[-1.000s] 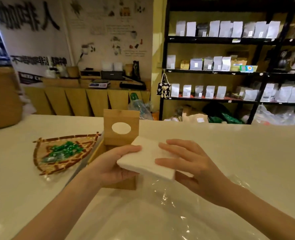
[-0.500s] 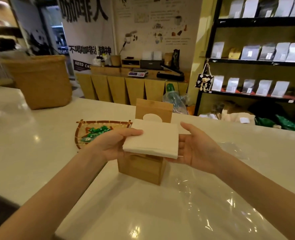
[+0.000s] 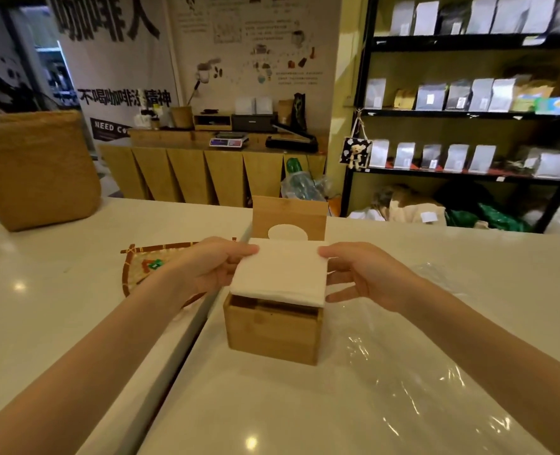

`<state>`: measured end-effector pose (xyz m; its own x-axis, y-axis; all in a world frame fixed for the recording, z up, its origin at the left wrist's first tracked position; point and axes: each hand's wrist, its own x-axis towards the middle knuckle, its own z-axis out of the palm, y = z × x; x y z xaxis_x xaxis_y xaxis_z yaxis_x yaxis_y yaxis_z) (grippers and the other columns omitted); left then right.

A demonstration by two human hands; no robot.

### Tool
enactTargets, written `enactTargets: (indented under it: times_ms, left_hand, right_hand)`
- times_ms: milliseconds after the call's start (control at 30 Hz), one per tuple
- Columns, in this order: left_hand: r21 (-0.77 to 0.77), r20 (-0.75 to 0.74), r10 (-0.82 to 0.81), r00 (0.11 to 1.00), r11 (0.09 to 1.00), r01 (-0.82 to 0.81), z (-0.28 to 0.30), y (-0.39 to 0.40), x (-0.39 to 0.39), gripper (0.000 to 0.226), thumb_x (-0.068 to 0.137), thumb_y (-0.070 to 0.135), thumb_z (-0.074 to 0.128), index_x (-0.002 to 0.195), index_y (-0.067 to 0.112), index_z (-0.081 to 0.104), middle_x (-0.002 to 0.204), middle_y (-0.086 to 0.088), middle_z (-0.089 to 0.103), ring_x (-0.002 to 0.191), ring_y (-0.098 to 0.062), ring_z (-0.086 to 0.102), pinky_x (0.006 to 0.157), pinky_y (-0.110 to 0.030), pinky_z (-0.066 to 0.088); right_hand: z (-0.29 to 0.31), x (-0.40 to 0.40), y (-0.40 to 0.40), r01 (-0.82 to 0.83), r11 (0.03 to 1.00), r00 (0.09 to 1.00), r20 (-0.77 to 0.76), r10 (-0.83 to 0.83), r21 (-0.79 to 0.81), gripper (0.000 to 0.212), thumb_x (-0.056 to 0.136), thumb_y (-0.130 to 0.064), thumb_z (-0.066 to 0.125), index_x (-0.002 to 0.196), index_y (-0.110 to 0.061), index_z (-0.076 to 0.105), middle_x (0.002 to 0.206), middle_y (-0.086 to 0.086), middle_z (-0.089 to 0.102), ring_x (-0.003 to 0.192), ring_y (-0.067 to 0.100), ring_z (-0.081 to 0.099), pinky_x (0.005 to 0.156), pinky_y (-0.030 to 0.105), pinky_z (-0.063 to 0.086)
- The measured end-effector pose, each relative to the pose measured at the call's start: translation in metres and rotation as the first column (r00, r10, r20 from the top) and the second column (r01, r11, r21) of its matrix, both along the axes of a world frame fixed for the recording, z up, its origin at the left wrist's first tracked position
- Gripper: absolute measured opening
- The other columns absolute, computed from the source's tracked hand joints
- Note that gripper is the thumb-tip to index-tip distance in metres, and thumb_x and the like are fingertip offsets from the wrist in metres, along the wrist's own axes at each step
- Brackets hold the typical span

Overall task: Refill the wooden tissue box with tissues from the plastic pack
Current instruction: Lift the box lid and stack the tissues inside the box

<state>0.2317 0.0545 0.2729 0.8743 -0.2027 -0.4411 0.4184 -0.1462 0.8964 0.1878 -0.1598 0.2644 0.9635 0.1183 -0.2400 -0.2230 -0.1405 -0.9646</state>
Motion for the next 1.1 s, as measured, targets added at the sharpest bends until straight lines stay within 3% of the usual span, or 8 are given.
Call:
enactTargets:
  times_ms: [133,200,333,500,700,833,967,1100]
  left_hand:
    - [0.128,0.032,-0.124,0.992,0.985,0.119,0.002,0.003,0.005,0.026,0.086,0.018,0.058,0.110,0.009,0.055,0.100,-0.007,0.068,0.094,-0.019,0.066,0.076,-0.031,0.056]
    - [0.198,0.063,-0.149,0.987,0.971,0.134,0.004,0.004,0.006,0.028,0.085,0.019,0.060,0.110,0.008,0.058,0.094,-0.005,0.070,0.085,-0.015,0.069,0.064,-0.025,0.059]
    - [0.367,0.160,-0.182,0.970,0.923,0.113,0.007,0.002,0.007,0.029,0.083,0.022,0.063,0.109,0.007,0.062,0.089,-0.002,0.069,0.082,-0.015,0.067,0.063,-0.022,0.056]
    - [0.507,0.339,-0.238,0.910,0.861,0.036,0.002,-0.002,0.008,0.031,0.086,0.033,0.056,0.106,0.011,0.063,0.079,0.007,0.059,0.069,-0.006,0.057,0.053,-0.015,0.044]
    - [0.616,0.343,-0.282,0.896,0.787,0.012,-0.005,0.001,0.012,0.040,0.083,0.037,0.059,0.112,0.010,0.065,0.132,-0.006,0.055,0.098,-0.016,0.046,0.082,-0.031,0.034]
    - [0.644,0.338,-0.343,0.877,0.763,0.050,-0.009,0.002,0.015,0.036,0.080,0.034,0.064,0.106,0.009,0.069,0.139,-0.004,0.050,0.120,-0.022,0.047,0.090,-0.034,0.039]
    - [0.723,0.411,-0.429,0.804,0.691,-0.001,-0.012,0.001,0.015,0.025,0.080,0.029,0.065,0.086,0.007,0.075,0.135,-0.002,0.053,0.106,-0.012,0.045,0.092,-0.033,0.039]
    - [0.808,0.478,-0.527,0.703,0.578,-0.117,-0.014,-0.002,0.012,0.023,0.078,0.032,0.067,0.080,0.011,0.076,0.135,-0.001,0.052,0.130,-0.017,0.033,0.102,-0.036,0.031]
  right_hand:
    - [-0.001,0.004,0.002,0.040,0.993,0.999,0.034,-0.036,-0.113,0.024,0.085,-0.022,0.062,0.104,-0.008,0.065,0.099,0.010,0.070,0.084,0.018,0.066,0.055,0.025,0.052]
    - [0.001,0.006,0.002,0.041,0.981,0.999,0.030,-0.036,-0.188,0.021,0.083,-0.021,0.065,0.099,-0.008,0.067,0.093,0.009,0.071,0.080,0.017,0.065,0.057,0.025,0.048]
    - [0.001,0.008,0.003,0.074,0.973,0.997,-0.009,-0.078,-0.220,0.018,0.083,-0.023,0.064,0.093,-0.009,0.067,0.082,0.007,0.069,0.070,0.016,0.062,0.059,0.026,0.046]
    - [-0.003,0.009,0.003,0.137,0.951,0.989,0.091,-0.116,-0.277,0.017,0.080,-0.024,0.069,0.090,-0.011,0.072,0.074,0.000,0.065,0.066,0.012,0.056,0.055,0.022,0.045]
    - [-0.007,0.007,0.008,0.176,0.926,0.970,0.219,-0.105,-0.335,0.003,0.080,-0.021,0.070,0.078,-0.019,0.072,0.073,-0.004,0.064,0.066,0.011,0.051,0.053,0.020,0.040]
    - [-0.009,0.008,0.011,0.166,0.897,0.955,0.293,-0.044,-0.409,0.010,0.080,-0.017,0.069,0.089,-0.015,0.074,0.072,-0.011,0.065,0.061,0.001,0.056,0.051,0.009,0.039]
    - [-0.011,0.011,0.014,0.174,0.807,0.930,0.364,0.054,-0.564,0.018,0.080,-0.019,0.070,0.098,-0.017,0.071,0.081,-0.008,0.063,0.074,0.002,0.056,0.064,0.011,0.042]
    - [-0.010,0.011,0.017,0.184,0.688,0.900,0.402,0.170,-0.702,0.011,0.080,-0.021,0.069,0.091,-0.021,0.066,0.089,0.000,0.066,0.077,0.011,0.058,0.073,0.029,0.051]
